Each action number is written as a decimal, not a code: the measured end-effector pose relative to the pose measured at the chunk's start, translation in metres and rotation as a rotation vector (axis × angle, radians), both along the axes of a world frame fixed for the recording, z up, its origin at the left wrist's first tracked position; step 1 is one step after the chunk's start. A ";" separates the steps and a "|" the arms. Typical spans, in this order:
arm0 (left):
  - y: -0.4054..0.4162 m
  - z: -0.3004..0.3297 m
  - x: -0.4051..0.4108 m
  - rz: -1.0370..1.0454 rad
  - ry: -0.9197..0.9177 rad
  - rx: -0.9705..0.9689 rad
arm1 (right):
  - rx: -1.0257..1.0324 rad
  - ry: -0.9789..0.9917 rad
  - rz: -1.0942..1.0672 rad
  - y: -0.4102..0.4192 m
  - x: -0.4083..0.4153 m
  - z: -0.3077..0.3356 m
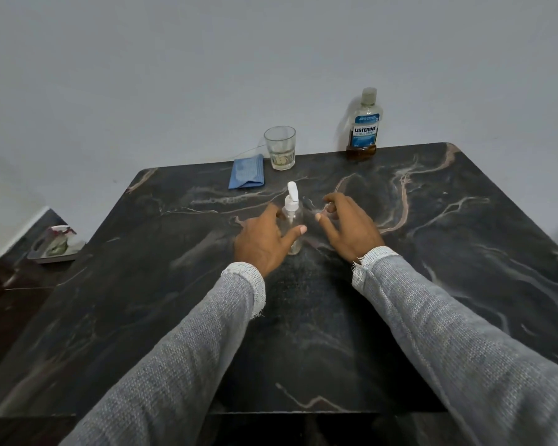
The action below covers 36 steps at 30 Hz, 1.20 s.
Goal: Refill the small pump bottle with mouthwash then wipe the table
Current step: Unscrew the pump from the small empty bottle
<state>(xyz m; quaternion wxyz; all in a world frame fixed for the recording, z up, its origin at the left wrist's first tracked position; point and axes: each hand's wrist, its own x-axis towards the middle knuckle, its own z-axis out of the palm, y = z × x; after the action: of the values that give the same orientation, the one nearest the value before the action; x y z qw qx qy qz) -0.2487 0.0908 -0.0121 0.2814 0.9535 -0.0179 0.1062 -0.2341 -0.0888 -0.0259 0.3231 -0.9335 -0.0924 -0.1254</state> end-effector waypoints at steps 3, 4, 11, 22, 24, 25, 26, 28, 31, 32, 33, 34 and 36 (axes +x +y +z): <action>0.001 -0.001 -0.007 -0.003 -0.001 0.002 | 0.003 -0.004 0.013 0.006 -0.008 0.000; 0.002 -0.001 -0.008 -0.008 -0.006 0.000 | 0.001 -0.006 0.017 0.008 -0.010 0.000; 0.004 -0.012 -0.011 -0.098 -0.009 -0.216 | 0.027 -0.027 0.048 0.020 -0.016 0.005; 0.002 -0.042 -0.011 -0.129 -0.109 -0.458 | -0.002 -0.110 0.150 0.040 -0.010 0.027; 0.002 -0.048 -0.010 -0.124 -0.133 -0.467 | -0.045 -0.145 0.120 0.045 -0.005 0.030; 0.002 -0.050 -0.009 -0.126 -0.146 -0.467 | -0.044 -0.156 0.102 0.048 -0.003 0.031; 0.002 -0.052 -0.008 -0.128 -0.157 -0.470 | -0.034 -0.167 0.085 0.051 -0.001 0.032; 0.004 -0.055 -0.007 -0.132 -0.171 -0.480 | -0.018 -0.180 0.061 0.055 0.001 0.033; 0.006 -0.058 -0.003 -0.133 -0.162 -0.469 | 0.003 -0.202 0.063 0.058 0.002 0.032; 0.006 -0.058 -0.002 -0.137 -0.155 -0.464 | 0.013 -0.207 0.070 0.059 0.001 0.033; 0.007 -0.058 -0.002 -0.141 -0.151 -0.457 | 0.026 -0.208 0.081 0.059 0.000 0.032; 0.007 -0.058 -0.002 -0.145 -0.147 -0.449 | 0.041 -0.204 0.092 0.059 -0.001 0.032; 0.008 -0.059 -0.002 -0.158 -0.137 -0.442 | 0.070 -0.185 0.123 0.058 -0.002 0.031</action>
<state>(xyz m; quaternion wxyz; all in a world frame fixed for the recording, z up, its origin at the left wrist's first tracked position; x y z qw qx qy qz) -0.2511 0.0992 -0.0708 0.4890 0.8549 -0.0876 0.1498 -0.2361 -0.0311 0.0053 0.3528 -0.8986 -0.1744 -0.1941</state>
